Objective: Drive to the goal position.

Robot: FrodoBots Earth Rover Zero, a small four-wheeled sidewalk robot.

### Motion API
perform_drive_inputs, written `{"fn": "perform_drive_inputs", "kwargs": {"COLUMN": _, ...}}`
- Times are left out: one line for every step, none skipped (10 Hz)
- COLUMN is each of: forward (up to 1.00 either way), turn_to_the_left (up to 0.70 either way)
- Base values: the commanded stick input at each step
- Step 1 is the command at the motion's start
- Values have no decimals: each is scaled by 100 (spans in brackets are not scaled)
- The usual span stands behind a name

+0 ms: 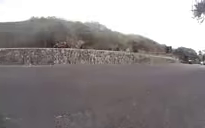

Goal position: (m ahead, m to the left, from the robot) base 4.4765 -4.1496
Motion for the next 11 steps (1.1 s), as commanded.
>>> {"fn": "perform_drive_inputs", "kwargs": {"forward": 0, "turn_to_the_left": -45}}
{"fn": "perform_drive_inputs", "kwargs": {"forward": 0, "turn_to_the_left": -45}}
{"fn": "perform_drive_inputs", "kwargs": {"forward": 0, "turn_to_the_left": -45}}
{"fn": "perform_drive_inputs", "kwargs": {"forward": 0, "turn_to_the_left": -45}}
{"fn": "perform_drive_inputs", "kwargs": {"forward": 0, "turn_to_the_left": -45}}
{"fn": "perform_drive_inputs", "kwargs": {"forward": 0, "turn_to_the_left": -45}}
{"fn": "perform_drive_inputs", "kwargs": {"forward": 0, "turn_to_the_left": -45}}
{"fn": "perform_drive_inputs", "kwargs": {"forward": 0, "turn_to_the_left": -45}}
{"fn": "perform_drive_inputs", "kwargs": {"forward": 0, "turn_to_the_left": -45}}
{"fn": "perform_drive_inputs", "kwargs": {"forward": 0, "turn_to_the_left": -45}}
{"fn": "perform_drive_inputs", "kwargs": {"forward": 0, "turn_to_the_left": -45}}
